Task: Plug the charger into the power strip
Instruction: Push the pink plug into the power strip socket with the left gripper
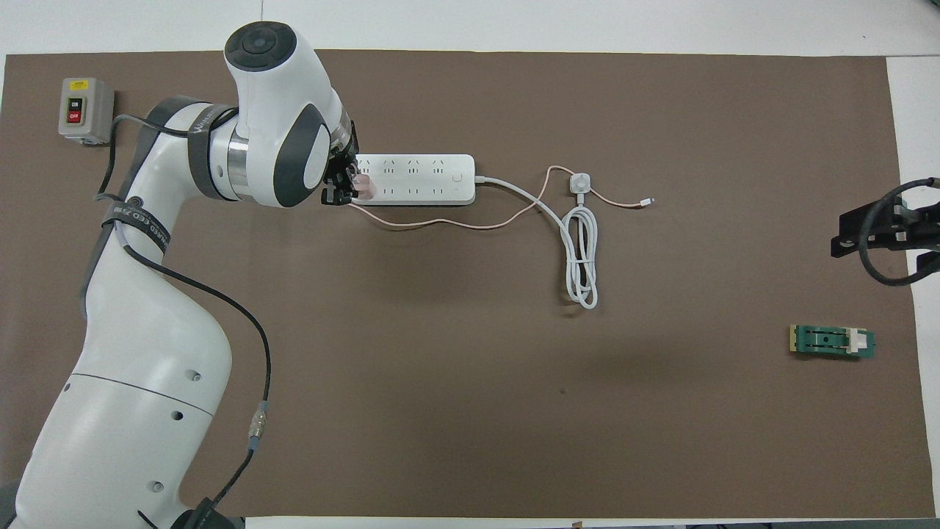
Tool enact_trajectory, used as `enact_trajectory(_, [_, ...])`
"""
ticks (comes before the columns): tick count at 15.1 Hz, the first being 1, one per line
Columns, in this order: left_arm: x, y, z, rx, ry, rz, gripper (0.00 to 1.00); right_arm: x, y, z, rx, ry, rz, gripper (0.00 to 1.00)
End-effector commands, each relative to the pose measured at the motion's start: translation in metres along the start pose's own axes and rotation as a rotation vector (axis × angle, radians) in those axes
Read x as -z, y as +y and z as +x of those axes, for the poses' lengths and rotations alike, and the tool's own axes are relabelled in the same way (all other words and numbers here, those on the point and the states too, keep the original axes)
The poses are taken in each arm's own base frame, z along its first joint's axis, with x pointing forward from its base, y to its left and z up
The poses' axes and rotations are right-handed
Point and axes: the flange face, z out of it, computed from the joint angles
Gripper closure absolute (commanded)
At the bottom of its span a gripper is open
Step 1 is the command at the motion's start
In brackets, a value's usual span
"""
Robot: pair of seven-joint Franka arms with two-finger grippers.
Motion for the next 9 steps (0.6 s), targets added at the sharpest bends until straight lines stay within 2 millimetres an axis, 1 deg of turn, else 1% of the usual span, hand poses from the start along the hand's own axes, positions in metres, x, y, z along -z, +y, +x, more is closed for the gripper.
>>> enact_trajectory(1, [-0.0721,-0.0073,-0.0275,0.012,0.143,0.05,1.0,0.0024,0.0031,-0.005,0.006,-0.005,0.021,0.0])
enact_trajectory(4, [-0.0694,-0.0168,-0.0314,0.012,0.14,0.011,1.0,0.0024,0.0031,-0.005,0.006,-0.005,0.021,0.0])
enact_trajectory(9, [-0.0687,-0.0165,-0.0317,0.012,0.139,0.009,1.0,0.0017,0.0046,-0.0043,0.0,-0.006,0.021,0.0])
